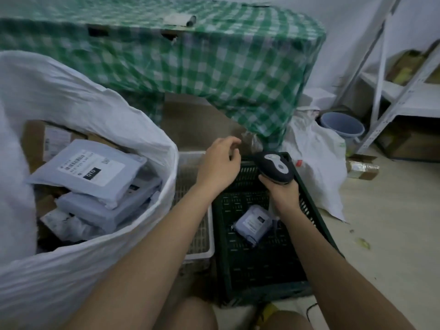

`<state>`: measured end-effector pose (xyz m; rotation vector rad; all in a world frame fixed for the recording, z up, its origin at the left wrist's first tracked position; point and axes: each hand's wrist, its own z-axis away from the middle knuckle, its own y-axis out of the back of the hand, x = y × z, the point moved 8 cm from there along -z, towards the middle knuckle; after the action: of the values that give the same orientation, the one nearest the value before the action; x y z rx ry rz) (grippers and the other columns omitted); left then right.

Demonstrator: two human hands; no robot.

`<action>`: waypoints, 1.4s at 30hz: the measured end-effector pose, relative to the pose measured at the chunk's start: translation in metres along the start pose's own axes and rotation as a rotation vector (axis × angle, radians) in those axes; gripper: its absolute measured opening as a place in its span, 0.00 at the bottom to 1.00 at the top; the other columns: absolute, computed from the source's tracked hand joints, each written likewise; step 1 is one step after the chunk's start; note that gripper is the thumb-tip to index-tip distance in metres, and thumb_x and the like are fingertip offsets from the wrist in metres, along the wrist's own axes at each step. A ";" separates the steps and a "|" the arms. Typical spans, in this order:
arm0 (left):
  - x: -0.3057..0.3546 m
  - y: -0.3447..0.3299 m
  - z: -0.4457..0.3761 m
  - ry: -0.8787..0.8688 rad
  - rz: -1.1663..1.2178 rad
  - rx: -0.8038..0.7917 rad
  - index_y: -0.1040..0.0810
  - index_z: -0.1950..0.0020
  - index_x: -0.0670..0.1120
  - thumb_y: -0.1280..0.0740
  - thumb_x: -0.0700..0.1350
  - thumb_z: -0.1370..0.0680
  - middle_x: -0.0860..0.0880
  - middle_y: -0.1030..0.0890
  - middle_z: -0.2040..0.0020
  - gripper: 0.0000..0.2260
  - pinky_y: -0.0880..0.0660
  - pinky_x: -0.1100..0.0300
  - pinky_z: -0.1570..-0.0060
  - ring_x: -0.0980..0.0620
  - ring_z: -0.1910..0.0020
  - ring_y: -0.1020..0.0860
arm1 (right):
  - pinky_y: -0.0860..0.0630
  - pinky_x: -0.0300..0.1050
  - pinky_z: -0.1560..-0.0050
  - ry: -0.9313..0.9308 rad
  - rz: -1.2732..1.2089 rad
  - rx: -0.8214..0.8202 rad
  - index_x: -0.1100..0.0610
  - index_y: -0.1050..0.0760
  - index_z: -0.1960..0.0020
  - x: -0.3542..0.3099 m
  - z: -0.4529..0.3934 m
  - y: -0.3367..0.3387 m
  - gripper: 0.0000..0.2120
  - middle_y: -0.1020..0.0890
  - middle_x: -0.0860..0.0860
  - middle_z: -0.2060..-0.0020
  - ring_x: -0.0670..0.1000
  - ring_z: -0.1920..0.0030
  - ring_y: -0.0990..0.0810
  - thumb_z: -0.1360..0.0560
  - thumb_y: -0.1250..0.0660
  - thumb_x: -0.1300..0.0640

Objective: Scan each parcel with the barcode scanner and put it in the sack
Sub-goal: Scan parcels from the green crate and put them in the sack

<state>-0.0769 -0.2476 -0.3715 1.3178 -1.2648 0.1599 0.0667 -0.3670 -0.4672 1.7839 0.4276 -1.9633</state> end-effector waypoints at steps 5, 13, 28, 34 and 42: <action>-0.059 -0.115 -0.003 0.219 0.015 -0.192 0.28 0.33 0.48 0.41 0.44 0.18 0.48 0.30 0.34 0.13 0.28 0.61 0.50 0.52 0.45 0.25 | 0.24 0.54 0.42 -0.094 0.182 0.097 0.64 0.23 0.40 0.062 -0.030 0.057 0.18 0.19 0.60 0.43 0.57 0.44 0.22 0.29 0.27 0.62; -0.200 -0.267 0.018 0.564 -0.080 -0.505 0.30 0.32 0.41 0.42 0.42 0.19 0.42 0.25 0.36 0.16 0.29 0.59 0.47 0.45 0.42 0.24 | 0.27 0.46 0.44 -0.287 0.165 0.091 0.59 0.25 0.39 0.186 -0.083 0.068 0.17 0.24 0.51 0.49 0.51 0.45 0.24 0.27 0.28 0.64; -0.344 -0.446 0.017 0.724 -0.313 -0.647 0.52 0.22 0.43 0.31 0.56 0.25 0.42 0.43 0.23 0.42 0.41 0.45 0.28 0.40 0.25 0.44 | 0.22 0.50 0.52 -0.410 0.301 0.067 0.54 0.24 0.50 0.351 -0.149 0.056 0.12 0.17 0.54 0.56 0.55 0.55 0.19 0.32 0.26 0.56; -0.356 -0.461 0.037 0.772 -0.350 -0.722 0.48 0.22 0.47 0.24 0.52 0.30 0.41 0.40 0.26 0.44 0.37 0.47 0.32 0.40 0.27 0.42 | 0.21 0.52 0.48 -0.401 0.256 0.070 0.51 0.25 0.59 0.353 -0.153 0.066 0.09 0.19 0.47 0.63 0.51 0.56 0.19 0.32 0.25 0.59; -0.340 -0.480 0.061 0.840 -0.224 -0.770 0.25 0.37 0.44 0.34 0.47 0.22 0.40 0.31 0.31 0.15 0.29 0.54 0.40 0.41 0.34 0.31 | 0.24 0.44 0.61 -0.415 0.228 0.091 0.50 0.26 0.63 0.341 -0.146 0.072 0.10 0.18 0.51 0.62 0.49 0.58 0.19 0.29 0.27 0.61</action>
<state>0.0948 -0.2741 -0.9368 0.5836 -0.3697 0.0420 0.2076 -0.3943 -0.8163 1.3510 -0.0026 -2.1368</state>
